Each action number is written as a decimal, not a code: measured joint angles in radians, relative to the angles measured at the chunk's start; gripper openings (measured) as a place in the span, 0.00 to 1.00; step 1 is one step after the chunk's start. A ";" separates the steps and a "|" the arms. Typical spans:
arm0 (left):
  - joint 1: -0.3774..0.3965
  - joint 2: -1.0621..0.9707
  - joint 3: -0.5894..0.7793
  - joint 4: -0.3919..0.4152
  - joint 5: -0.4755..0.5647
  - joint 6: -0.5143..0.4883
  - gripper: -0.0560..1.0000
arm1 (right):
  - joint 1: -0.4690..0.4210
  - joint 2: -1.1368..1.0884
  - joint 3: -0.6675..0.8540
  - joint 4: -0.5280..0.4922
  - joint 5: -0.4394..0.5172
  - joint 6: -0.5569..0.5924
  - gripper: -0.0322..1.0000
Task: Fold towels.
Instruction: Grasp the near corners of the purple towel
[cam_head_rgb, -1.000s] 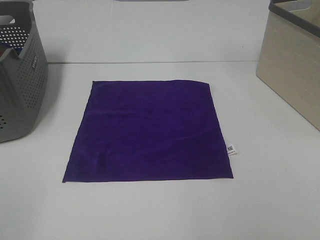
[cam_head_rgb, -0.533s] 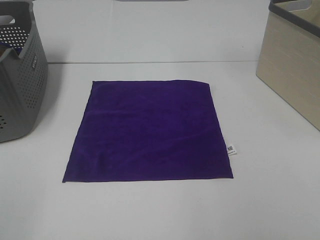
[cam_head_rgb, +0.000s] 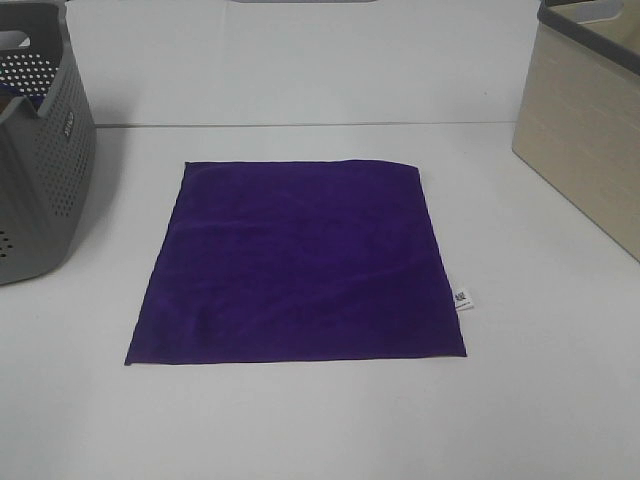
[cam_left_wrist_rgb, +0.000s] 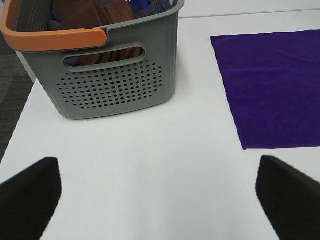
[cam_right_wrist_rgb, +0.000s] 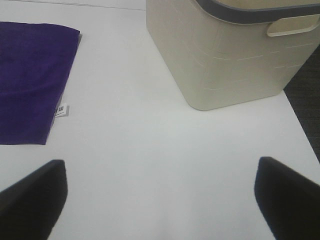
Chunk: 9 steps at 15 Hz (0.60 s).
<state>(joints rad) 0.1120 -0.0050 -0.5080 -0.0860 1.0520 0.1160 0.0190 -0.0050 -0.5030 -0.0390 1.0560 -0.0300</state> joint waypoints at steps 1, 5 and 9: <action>0.000 0.000 0.000 0.000 0.000 0.000 0.99 | 0.000 0.000 0.000 0.000 0.000 0.000 0.99; 0.000 0.000 0.000 0.000 0.000 0.000 0.99 | 0.000 0.000 0.000 0.000 0.000 0.001 0.99; 0.000 0.000 0.000 0.000 0.000 0.000 0.99 | 0.000 0.000 0.000 0.000 0.000 0.001 0.99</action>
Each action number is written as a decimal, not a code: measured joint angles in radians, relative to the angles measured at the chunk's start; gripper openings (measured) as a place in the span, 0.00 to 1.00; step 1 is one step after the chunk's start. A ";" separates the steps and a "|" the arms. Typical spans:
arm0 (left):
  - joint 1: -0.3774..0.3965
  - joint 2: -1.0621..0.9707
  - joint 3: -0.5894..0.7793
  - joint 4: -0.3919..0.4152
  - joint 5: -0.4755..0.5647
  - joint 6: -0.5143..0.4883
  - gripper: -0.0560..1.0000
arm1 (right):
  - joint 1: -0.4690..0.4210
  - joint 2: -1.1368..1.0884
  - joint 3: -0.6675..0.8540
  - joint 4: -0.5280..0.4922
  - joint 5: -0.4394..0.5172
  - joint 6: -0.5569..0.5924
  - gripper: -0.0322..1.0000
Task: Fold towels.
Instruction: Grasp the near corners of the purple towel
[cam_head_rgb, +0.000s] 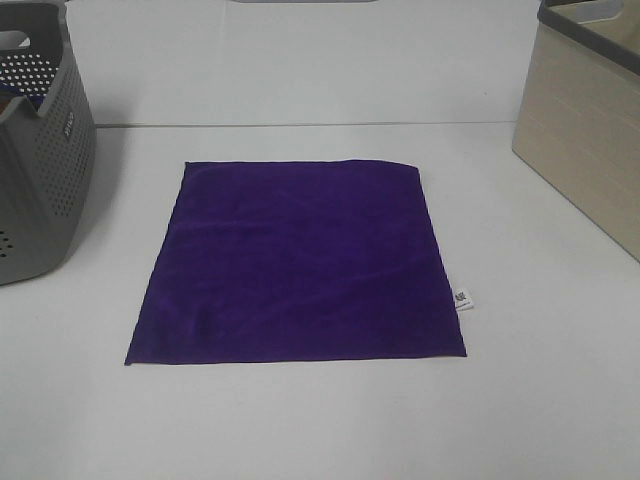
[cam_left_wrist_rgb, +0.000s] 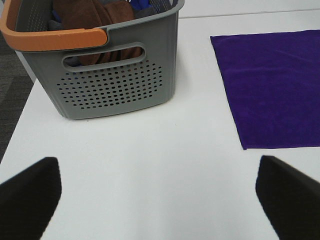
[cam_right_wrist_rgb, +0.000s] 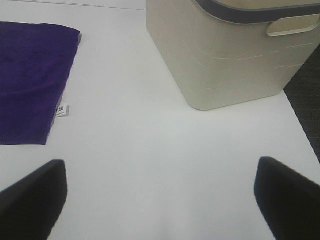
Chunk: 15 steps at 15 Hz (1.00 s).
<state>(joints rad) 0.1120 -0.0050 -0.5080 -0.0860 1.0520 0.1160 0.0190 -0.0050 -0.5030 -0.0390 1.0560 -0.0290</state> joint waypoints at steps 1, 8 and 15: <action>0.000 0.000 0.000 0.000 0.000 0.000 0.99 | 0.000 0.000 0.000 0.000 0.000 0.000 0.99; 0.000 0.000 0.000 0.000 0.000 0.000 0.99 | 0.000 0.000 0.000 0.000 0.000 0.000 0.99; 0.000 0.000 0.000 0.000 0.000 0.000 0.99 | 0.000 0.000 0.000 0.000 0.000 0.000 0.99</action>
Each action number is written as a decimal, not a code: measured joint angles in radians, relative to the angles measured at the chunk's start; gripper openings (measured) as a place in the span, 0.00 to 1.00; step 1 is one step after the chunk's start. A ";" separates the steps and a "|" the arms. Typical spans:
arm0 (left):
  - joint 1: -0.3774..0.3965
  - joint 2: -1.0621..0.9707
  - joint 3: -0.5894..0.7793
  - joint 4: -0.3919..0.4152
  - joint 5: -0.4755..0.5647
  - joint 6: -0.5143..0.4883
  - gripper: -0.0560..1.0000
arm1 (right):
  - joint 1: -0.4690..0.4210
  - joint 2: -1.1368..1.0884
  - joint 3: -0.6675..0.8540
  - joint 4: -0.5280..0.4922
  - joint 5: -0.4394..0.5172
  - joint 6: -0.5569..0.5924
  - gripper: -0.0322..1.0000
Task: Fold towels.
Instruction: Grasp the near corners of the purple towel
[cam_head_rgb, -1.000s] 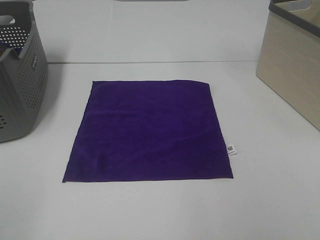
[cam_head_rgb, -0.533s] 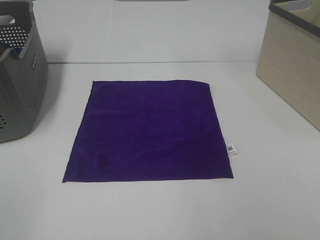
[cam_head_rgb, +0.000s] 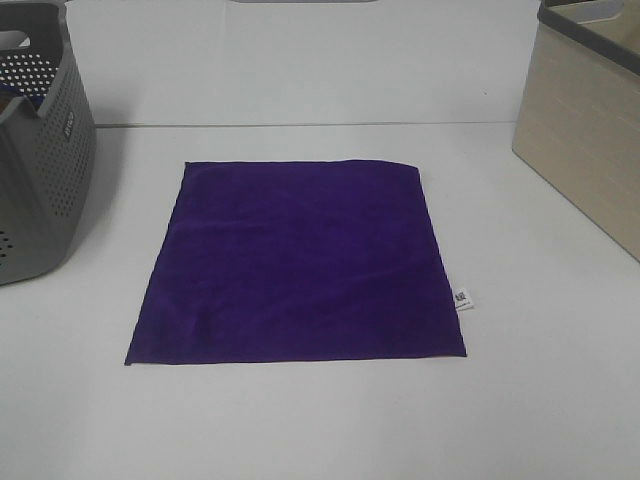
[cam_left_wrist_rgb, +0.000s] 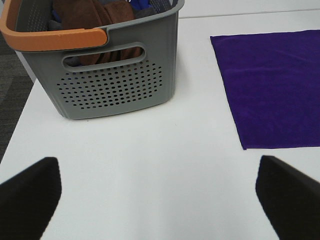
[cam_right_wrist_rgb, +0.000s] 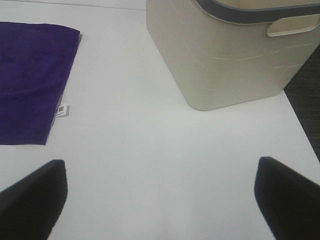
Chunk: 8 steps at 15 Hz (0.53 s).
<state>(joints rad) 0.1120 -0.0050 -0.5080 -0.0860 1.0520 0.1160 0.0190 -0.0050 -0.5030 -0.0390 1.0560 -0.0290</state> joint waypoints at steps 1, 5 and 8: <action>0.000 0.000 0.000 0.000 0.000 0.000 0.99 | 0.000 0.000 0.000 0.000 0.000 0.000 0.99; 0.000 0.000 0.000 -0.005 0.000 0.000 0.99 | 0.000 0.000 0.000 0.000 0.000 0.000 0.99; 0.000 0.056 -0.011 -0.011 0.011 0.004 0.99 | 0.000 0.082 -0.037 0.020 0.048 0.000 0.99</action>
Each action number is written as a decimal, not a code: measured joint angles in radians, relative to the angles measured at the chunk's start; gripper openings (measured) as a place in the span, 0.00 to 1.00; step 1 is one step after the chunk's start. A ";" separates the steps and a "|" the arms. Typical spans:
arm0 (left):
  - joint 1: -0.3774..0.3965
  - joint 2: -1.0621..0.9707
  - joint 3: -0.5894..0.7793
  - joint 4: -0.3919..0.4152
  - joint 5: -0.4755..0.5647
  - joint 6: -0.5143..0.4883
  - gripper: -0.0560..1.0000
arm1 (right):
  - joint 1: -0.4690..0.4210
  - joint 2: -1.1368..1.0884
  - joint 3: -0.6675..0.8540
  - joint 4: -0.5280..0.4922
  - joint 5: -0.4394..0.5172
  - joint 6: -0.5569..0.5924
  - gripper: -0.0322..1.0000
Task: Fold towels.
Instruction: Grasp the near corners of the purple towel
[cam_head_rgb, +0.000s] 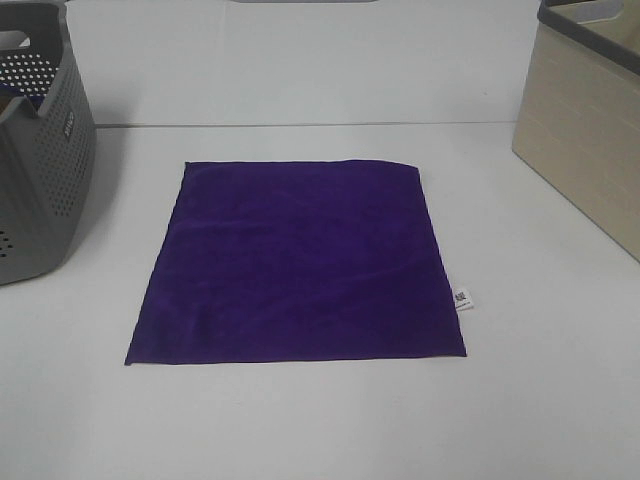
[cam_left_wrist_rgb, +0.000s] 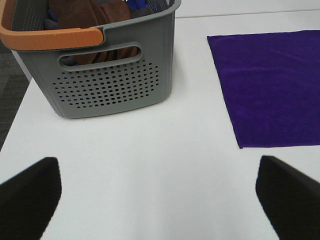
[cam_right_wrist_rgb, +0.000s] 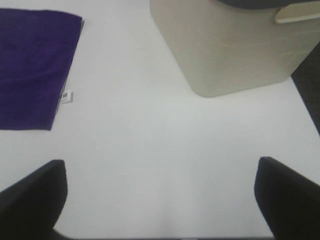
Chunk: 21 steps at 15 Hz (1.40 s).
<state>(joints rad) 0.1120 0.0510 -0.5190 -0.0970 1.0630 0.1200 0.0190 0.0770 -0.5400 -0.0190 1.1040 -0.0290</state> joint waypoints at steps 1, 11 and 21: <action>0.000 0.091 -0.042 0.005 0.030 0.005 0.99 | 0.000 0.105 -0.045 0.019 0.026 0.000 0.99; 0.000 1.226 -0.319 -0.343 -0.039 0.262 0.98 | -0.015 1.337 -0.459 0.465 -0.068 -0.355 0.99; 0.000 1.677 -0.268 -0.732 -0.264 0.749 0.98 | -0.216 1.679 -0.343 0.974 -0.071 -0.868 0.99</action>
<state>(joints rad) 0.1120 1.7280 -0.7870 -0.8290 0.7990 0.8690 -0.1970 1.7560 -0.8830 0.9550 1.0330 -0.8970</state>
